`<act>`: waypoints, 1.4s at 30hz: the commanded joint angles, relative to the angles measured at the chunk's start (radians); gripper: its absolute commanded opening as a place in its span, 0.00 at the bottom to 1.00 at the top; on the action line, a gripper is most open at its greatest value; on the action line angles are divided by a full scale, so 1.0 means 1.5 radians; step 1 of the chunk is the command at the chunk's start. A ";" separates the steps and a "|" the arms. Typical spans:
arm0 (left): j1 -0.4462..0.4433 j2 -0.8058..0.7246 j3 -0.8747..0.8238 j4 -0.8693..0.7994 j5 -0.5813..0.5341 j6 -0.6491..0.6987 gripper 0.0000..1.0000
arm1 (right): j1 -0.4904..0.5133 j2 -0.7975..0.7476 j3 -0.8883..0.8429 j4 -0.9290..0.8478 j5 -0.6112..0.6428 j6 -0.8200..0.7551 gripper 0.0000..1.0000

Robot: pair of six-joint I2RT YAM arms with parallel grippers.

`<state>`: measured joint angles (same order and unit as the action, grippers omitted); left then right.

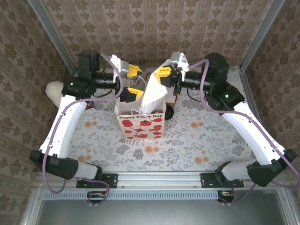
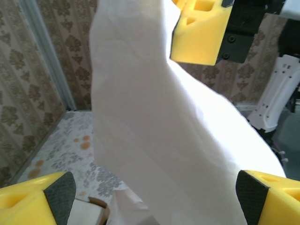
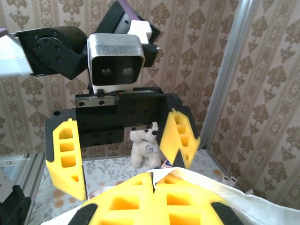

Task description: Pack the takeout coffee

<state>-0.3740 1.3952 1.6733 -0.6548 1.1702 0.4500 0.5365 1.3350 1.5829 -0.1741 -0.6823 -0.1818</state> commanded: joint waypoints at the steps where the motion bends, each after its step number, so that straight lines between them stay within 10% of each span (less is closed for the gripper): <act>1: -0.012 0.008 0.017 -0.006 0.066 0.017 0.91 | 0.017 0.028 0.039 -0.016 -0.026 -0.033 0.00; 12: -0.012 0.016 0.017 0.004 0.090 -0.009 0.86 | 0.055 0.091 0.098 -0.019 0.032 -0.095 0.00; 23: 0.006 0.042 0.029 0.030 0.061 -0.033 0.19 | 0.055 0.055 0.120 -0.071 0.008 -0.111 0.01; 26: 0.013 0.033 0.020 0.035 0.034 -0.023 0.00 | 0.044 0.061 0.151 -0.160 0.017 -0.120 0.29; 33: 0.030 0.005 -0.006 -0.009 0.023 0.050 0.00 | 0.005 0.043 0.128 -0.224 0.142 -0.130 0.96; 38: 0.052 -0.022 -0.044 -0.038 0.072 0.094 0.00 | -0.048 0.061 0.133 -0.233 0.220 -0.049 1.00; 42: 0.056 -0.028 -0.056 -0.035 0.075 0.092 0.00 | -0.067 0.088 0.155 -0.318 0.053 -0.089 1.00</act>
<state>-0.2962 1.3720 1.6001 -0.6853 1.2324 0.5415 0.4374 1.4364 1.7901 -0.5365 -0.4713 -0.3077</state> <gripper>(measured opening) 0.046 0.999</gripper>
